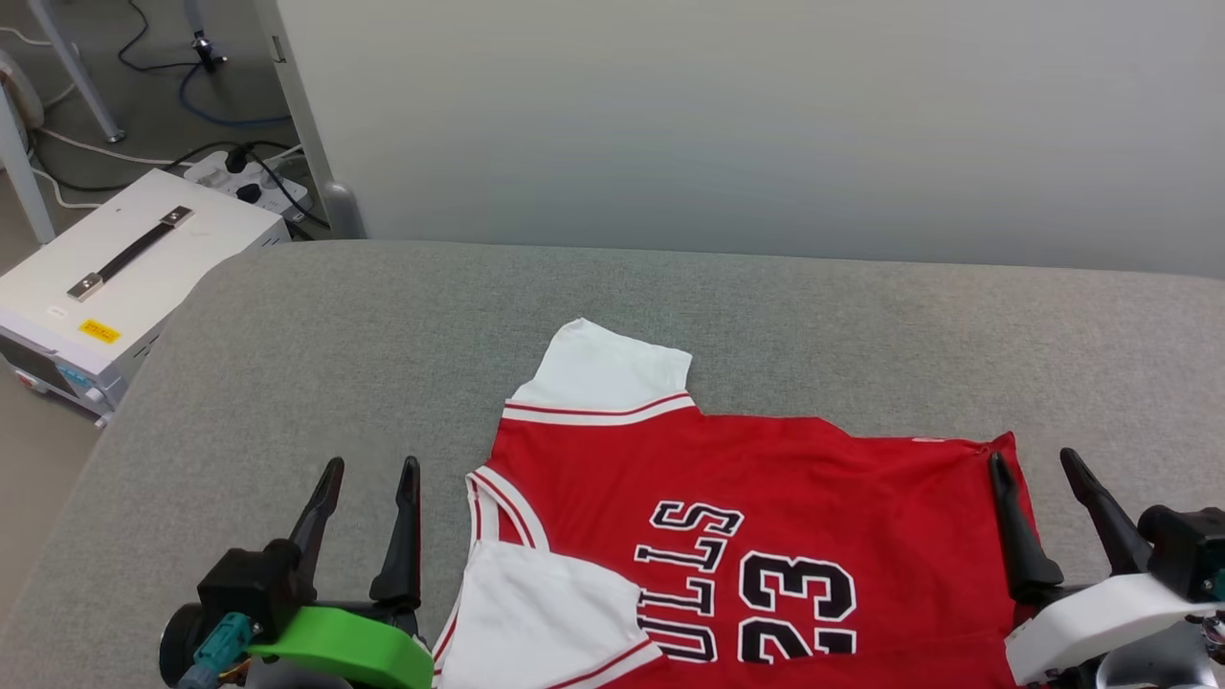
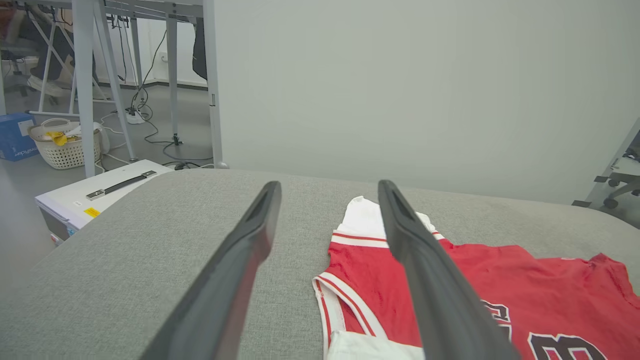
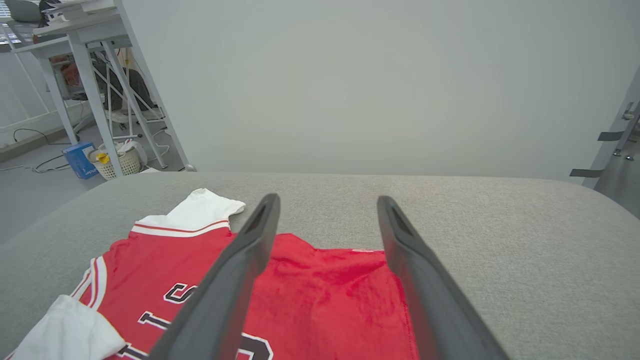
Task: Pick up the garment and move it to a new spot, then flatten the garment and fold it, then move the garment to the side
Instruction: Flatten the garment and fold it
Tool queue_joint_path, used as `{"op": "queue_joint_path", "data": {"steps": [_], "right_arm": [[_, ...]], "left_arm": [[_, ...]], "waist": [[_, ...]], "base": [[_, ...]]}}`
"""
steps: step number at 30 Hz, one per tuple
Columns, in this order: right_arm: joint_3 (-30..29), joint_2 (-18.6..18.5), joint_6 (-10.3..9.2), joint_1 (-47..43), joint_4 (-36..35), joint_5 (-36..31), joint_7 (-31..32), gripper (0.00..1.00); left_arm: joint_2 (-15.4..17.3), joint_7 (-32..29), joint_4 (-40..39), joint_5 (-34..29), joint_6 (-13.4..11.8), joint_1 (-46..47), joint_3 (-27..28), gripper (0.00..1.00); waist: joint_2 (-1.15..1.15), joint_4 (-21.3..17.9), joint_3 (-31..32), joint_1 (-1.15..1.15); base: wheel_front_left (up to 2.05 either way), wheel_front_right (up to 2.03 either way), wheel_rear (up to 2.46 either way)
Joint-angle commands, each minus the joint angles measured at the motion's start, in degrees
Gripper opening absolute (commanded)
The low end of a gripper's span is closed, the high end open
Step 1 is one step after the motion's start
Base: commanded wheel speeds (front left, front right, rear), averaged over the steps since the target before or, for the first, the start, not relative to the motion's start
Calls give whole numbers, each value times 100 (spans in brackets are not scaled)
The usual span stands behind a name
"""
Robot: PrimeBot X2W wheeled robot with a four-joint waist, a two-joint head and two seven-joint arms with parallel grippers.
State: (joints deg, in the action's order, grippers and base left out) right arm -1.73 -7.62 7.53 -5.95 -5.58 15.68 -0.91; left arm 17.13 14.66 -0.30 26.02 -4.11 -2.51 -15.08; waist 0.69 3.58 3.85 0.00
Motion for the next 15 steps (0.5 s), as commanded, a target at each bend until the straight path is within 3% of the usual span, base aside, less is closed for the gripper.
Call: {"op": "queue_joint_path", "data": {"steps": [1, 10, 15], "right_arm": [[35, 9, -4, -40, 44, -17, -78, 100], [171, -14, -4, 137, 147, 29, -179, 100], [234, -46, -4, 298, 24, -19, -145, 100]], "left_arm": [[-81, 33, 68, -98, 137, -99, 79, 100], [-469, 33, 327, -461, 740, -45, 483, 100], [-255, -230, 713, -308, 1016, 426, 289, 100]], "waist": [[-69, -27, 5, 0], [-69, -199, -133, 0], [-69, -362, -551, 0]], "base": [[0, 0, 0], [0, 0, 0], [0, 0, 0]]}}
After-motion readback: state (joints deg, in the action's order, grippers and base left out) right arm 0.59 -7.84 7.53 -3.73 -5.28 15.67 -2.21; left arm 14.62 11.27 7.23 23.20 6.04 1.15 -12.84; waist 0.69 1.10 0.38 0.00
